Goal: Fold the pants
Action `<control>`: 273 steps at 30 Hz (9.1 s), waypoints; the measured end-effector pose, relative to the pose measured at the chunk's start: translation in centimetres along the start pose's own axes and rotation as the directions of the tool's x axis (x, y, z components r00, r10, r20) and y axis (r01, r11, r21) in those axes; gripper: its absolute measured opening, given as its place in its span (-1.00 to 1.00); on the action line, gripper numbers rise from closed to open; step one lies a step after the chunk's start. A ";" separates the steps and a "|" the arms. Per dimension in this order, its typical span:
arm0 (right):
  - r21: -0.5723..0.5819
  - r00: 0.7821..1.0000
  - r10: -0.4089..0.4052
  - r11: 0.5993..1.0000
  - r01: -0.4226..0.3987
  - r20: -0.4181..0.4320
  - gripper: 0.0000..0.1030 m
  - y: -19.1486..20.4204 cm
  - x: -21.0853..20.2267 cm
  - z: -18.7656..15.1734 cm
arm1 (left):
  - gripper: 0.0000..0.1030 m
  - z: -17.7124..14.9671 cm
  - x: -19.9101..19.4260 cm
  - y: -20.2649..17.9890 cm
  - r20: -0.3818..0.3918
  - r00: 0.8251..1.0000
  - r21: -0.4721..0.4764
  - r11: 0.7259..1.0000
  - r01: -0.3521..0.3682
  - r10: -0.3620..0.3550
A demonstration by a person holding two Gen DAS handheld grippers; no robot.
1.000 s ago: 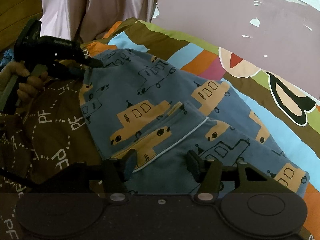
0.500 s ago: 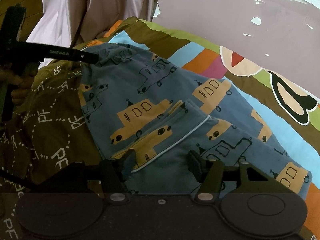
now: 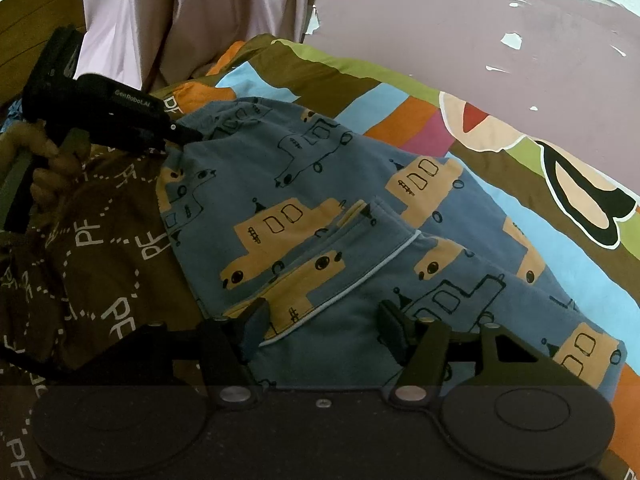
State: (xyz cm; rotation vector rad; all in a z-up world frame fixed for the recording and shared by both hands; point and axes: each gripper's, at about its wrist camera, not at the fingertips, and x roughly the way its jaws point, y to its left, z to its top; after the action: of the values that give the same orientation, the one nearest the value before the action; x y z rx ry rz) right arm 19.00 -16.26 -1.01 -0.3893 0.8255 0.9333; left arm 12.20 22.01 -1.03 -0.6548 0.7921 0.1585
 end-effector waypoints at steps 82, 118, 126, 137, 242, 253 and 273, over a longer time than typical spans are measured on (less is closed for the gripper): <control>0.560 0.976 -0.081 0.827 -0.046 0.200 -0.74 -14.5 -11.4 -10.8 | -0.79 -20.6 1.6 -31.3 -0.399 0.908 0.864 0.279 0.420 -0.132; 0.052 0.954 -0.208 0.978 0.202 0.215 -0.38 -5.9 -13.2 -10.0 | 0.56 -12.1 0.0 -24.8 -0.326 0.936 0.841 0.411 0.351 -0.133; 0.170 0.988 -0.074 0.984 0.050 0.138 -0.44 -10.2 -7.6 -6.2 | 0.55 -15.0 1.0 -22.6 -0.371 0.927 0.880 0.300 0.367 -0.045; 0.443 0.965 -0.158 0.895 0.052 0.207 -0.24 -14.3 -11.3 -8.5 | 0.68 -14.1 0.1 -22.3 -0.414 0.910 0.845 0.357 0.398 -0.037; 0.545 0.940 0.125 0.787 -0.289 0.318 -0.04 -19.5 -6.2 -12.3 | 0.53 -9.1 4.0 -16.7 -0.338 0.917 0.369 0.867 0.335 -0.211; 0.495 0.959 0.073 0.844 -0.205 0.273 -0.43 -18.1 -6.4 -11.6 | 0.45 -9.2 4.9 -17.4 -0.364 0.916 0.392 0.864 0.317 -0.171; 0.367 0.962 -0.107 0.930 0.008 0.250 -0.66 -13.3 -9.1 -9.4 | -0.67 -8.9 3.7 -19.6 -0.327 0.945 0.445 0.878 0.177 -0.026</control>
State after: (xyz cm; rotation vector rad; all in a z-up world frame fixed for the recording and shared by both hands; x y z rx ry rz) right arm 22.80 -34.50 -0.62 0.0358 0.7148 0.7367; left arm 16.53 0.71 1.28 -0.2565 1.0534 -0.2406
